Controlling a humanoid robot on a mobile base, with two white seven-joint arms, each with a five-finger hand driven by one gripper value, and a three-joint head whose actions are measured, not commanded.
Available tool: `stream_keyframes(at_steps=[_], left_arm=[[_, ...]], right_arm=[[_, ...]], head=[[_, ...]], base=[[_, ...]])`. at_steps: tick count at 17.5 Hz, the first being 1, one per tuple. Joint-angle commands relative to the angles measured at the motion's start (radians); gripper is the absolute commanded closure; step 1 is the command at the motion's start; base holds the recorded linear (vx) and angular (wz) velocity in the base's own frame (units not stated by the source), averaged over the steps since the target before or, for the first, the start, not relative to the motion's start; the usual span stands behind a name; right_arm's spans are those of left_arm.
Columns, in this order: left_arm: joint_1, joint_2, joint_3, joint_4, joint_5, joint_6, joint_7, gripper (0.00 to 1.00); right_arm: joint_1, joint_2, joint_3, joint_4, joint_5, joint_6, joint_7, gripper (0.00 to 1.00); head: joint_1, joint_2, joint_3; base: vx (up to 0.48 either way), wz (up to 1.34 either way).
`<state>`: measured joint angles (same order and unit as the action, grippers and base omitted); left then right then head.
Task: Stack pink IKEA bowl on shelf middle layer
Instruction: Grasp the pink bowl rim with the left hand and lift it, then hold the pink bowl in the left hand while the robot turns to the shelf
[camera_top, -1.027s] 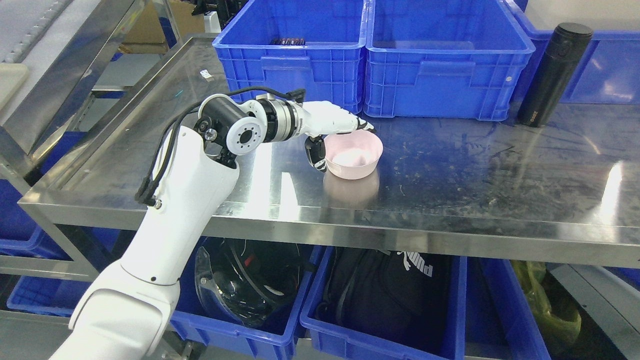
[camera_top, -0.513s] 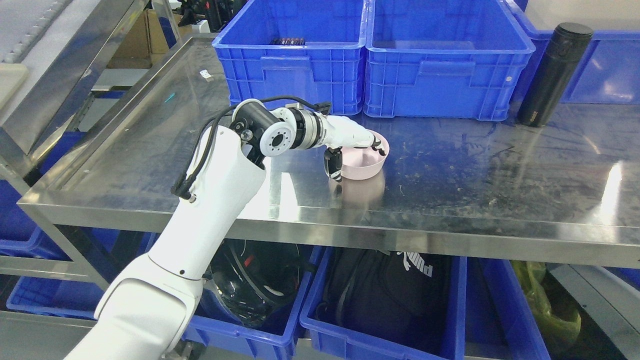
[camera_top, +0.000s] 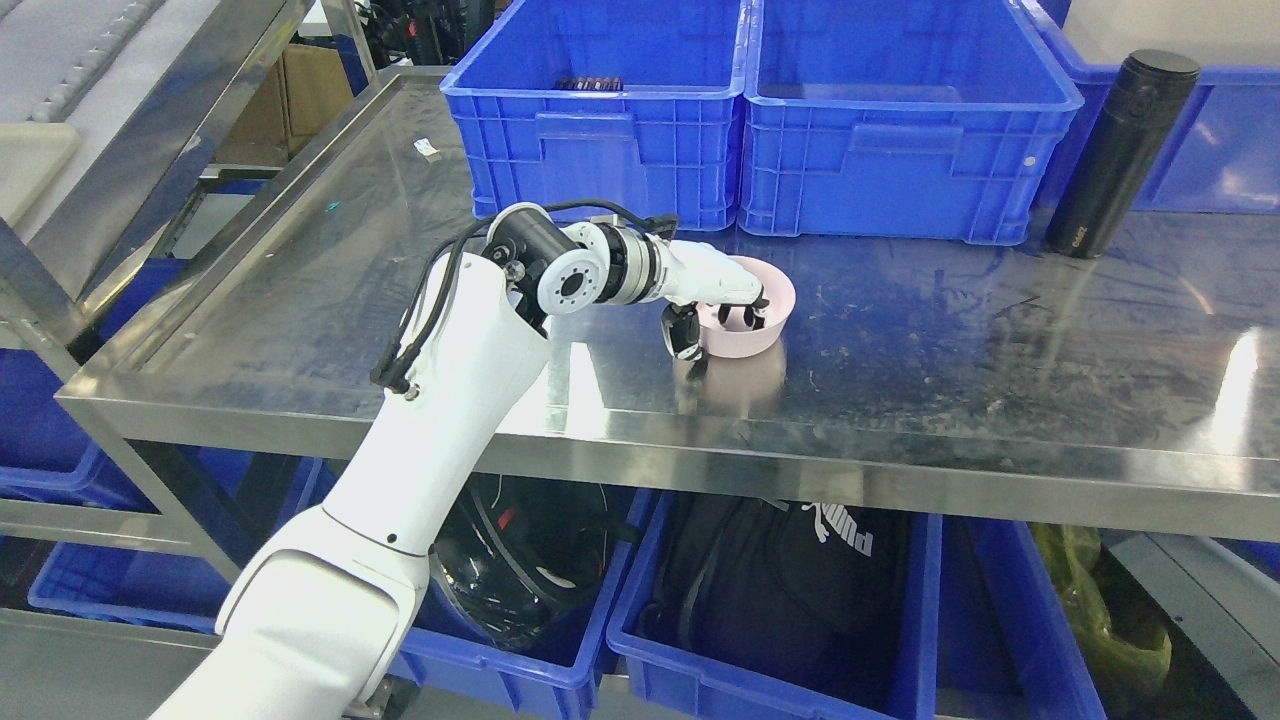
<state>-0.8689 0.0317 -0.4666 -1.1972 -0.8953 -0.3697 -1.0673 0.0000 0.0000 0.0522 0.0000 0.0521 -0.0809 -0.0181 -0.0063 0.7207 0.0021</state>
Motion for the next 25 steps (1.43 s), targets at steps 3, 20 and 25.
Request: stream_keyframes(at_steps=[3,20,25], left_arm=[[0.014,-0.014,0.229,0.085,0.009,-0.158,-0.017,0.98],[0.074,-0.014,0.589,-0.01,0.528,-0.416,-0.014,1.0],[0.316,-0.014,0.424,-0.174,0.556,-0.416,-0.002,0.99]], right_arm=[[0.003,-0.017,0.0,-0.017,0.0,0.0,0.0,0.0],[0.003,-0.017,0.0,-0.017,0.0,0.0,0.0,0.0],[0.003,-0.017,0.0,-0.017,0.0,0.0,0.0,0.0]], head=[[0.0,0.0,0.0],[0.0,0.0,0.0],[0.0,0.0,0.0]], base=[[-0.005,0.02],[0.002,-0.01],[-0.002,0.0]])
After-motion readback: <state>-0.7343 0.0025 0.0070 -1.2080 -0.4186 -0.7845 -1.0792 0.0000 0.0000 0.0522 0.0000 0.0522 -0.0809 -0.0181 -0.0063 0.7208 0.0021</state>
